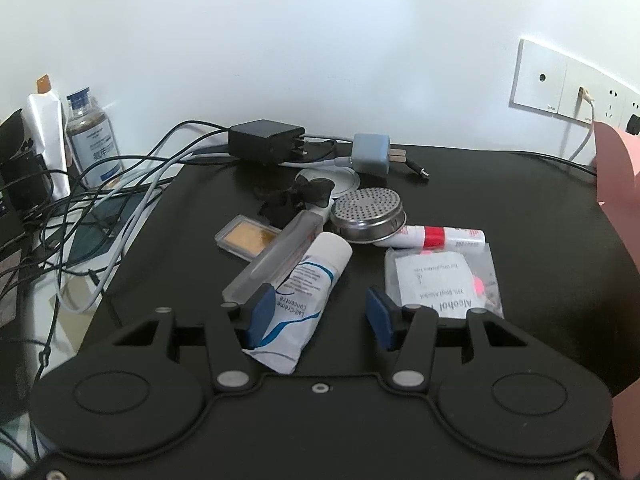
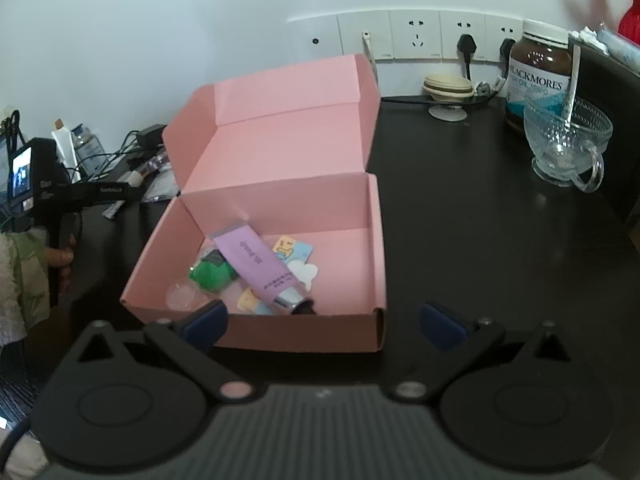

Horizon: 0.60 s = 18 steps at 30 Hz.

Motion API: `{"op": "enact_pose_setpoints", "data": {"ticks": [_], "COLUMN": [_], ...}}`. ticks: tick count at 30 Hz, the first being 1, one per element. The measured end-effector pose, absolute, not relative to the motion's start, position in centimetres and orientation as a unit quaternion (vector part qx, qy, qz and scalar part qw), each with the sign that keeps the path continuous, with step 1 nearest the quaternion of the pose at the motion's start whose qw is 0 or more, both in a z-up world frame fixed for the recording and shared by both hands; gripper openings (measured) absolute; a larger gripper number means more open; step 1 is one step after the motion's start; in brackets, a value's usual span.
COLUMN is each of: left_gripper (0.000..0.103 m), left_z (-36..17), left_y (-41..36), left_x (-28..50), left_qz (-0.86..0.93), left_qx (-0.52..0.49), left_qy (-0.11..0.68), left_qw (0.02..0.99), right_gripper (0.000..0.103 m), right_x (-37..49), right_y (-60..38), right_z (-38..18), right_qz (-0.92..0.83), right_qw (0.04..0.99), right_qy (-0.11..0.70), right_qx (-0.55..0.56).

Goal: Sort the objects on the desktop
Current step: 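Move the left tool toward the white Cell-Creme tube on the desk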

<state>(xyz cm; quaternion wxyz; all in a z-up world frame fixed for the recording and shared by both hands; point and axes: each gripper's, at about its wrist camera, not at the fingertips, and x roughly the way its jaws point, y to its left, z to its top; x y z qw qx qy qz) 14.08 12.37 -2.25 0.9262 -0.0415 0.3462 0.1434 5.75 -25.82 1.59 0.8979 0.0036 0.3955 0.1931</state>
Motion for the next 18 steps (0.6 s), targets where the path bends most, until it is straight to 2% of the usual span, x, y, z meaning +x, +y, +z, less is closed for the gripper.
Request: {"op": "enact_pose_setpoints", "data": {"ticks": [13,18], "left_gripper": [0.054,0.049], "left_z": [-1.9,-2.4], "left_y": [12.9,12.2], "left_x": [16.9,16.7], "left_qz": [0.131,0.123], "left_qx": [-0.049,-0.042], "left_qy": [0.348,0.362], "left_qw": [0.927,0.923], "right_gripper": [0.102,0.102], "right_x": [5.6,5.4], "right_y": [-26.2,-26.6], "right_z": [1.7,1.9], "right_qz": [0.183,0.177], "right_qw": [0.899,0.903], "right_qy": [0.397,0.391], "right_qx": [-0.008,-0.011]}}
